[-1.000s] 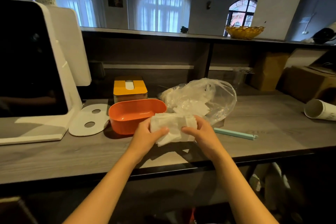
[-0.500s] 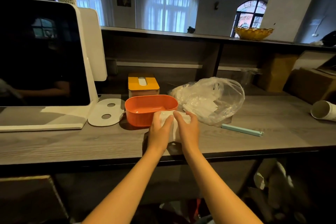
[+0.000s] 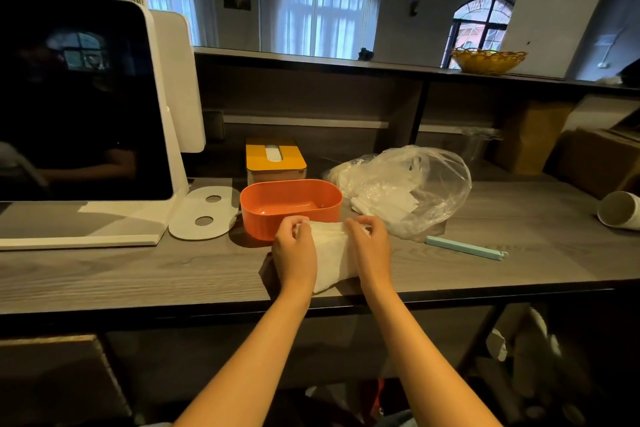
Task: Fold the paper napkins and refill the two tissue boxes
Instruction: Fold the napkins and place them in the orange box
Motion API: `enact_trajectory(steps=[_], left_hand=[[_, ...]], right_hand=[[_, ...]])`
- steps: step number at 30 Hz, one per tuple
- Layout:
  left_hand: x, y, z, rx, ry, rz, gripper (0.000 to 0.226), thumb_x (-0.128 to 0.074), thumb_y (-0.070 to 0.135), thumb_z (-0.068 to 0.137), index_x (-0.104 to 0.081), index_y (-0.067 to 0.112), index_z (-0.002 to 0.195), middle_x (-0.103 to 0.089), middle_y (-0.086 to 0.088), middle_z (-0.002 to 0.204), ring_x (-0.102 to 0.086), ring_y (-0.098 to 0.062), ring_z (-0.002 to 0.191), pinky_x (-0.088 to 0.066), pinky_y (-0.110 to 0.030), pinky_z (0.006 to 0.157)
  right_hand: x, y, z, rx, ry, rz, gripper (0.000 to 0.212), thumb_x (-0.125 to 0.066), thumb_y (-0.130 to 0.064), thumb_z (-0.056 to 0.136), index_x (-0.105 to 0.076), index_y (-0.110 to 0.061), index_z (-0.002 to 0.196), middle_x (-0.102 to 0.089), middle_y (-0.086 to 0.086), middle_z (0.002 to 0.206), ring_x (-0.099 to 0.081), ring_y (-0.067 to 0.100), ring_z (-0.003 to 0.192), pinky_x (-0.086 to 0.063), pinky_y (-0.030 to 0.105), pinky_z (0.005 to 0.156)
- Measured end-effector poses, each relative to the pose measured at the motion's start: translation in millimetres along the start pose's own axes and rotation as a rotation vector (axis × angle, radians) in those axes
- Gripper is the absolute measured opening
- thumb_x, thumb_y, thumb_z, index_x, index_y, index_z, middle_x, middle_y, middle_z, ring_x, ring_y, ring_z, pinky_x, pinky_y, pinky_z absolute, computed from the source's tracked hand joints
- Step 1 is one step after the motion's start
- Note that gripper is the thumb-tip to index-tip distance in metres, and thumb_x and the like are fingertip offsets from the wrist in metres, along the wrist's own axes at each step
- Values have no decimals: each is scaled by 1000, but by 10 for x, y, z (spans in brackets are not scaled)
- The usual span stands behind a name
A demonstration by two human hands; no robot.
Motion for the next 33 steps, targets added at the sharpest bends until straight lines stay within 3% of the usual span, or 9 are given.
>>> enact_trajectory(steps=[5,8,11,13,15,20,25,30,33], left_hand=[[-63,16,-33,-24,-156,40,18,-51,21,102,-67,15,96,-67,2,92,-63,-16,89,-50,-31,72],[-30,33,-11,-21,-72,24,18,-49,22,103,-65,18,95,-65,2,92,-63,-19,90,-51,-34,74],[-42,45,2,-132,-309,57,17,-56,38,97,-60,26,108,-63,4,107,-60,-12,100,-48,-28,81],[-30,21,10,-184,-550,205,48,-71,32,89,-48,32,132,-53,11,126,-52,-4,112,-44,-19,86],[36,-7,58,-226,-653,374,82,-80,18,80,-36,35,148,-44,11,141,-45,-6,125,-43,-22,99],[191,74,206,-347,-610,494,85,-79,16,84,-32,35,152,-42,11,147,-41,-7,132,-44,-32,109],[204,-5,219,-280,-584,436,70,-63,4,88,-39,28,148,-50,0,142,-50,-17,128,-49,-38,104],[53,-8,38,-105,-304,195,30,-53,18,99,-53,22,128,-60,-1,120,-58,-19,109,-50,-33,83],[-12,-7,-26,-88,-204,215,24,-53,29,101,-53,20,124,-59,2,112,-58,-15,99,-44,-24,69]], right_hand=[[-35,-45,-22,-14,-86,34,27,-61,-26,95,-64,-18,70,-66,-2,72,-60,13,70,-46,29,66],[-24,-25,-13,-21,-76,16,23,-64,-24,93,-63,-14,72,-66,1,73,-62,16,71,-48,31,65],[-5,16,7,-24,47,-25,25,-65,-29,92,-66,-11,75,-70,4,74,-67,22,75,-52,37,67],[26,14,23,-16,137,-29,28,-64,-30,92,-68,-11,72,-69,4,71,-67,23,73,-51,38,65],[41,-3,45,-1,176,0,28,-64,-29,92,-68,-12,70,-69,5,70,-67,24,74,-52,41,66],[12,-86,89,63,67,-32,22,-61,-33,95,-69,-14,88,-69,-1,87,-65,16,86,-50,31,71],[-88,-82,-9,-140,-33,-25,38,-60,-37,96,-55,-15,126,-58,-2,113,-55,14,102,-44,28,81],[-113,-126,-87,-77,90,-127,44,-59,-42,95,-55,-19,132,-59,-1,121,-54,14,107,-44,31,87],[-69,-105,-91,-28,90,-168,45,-60,-42,96,-54,-18,133,-59,2,131,-55,17,116,-42,28,88]])
Point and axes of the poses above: each hand's wrist, its own z-axis towards the middle knuckle, its own x-axis out of the back of the hand, y = z × x, the point moved 3 cm from there along z, towards the middle knuckle
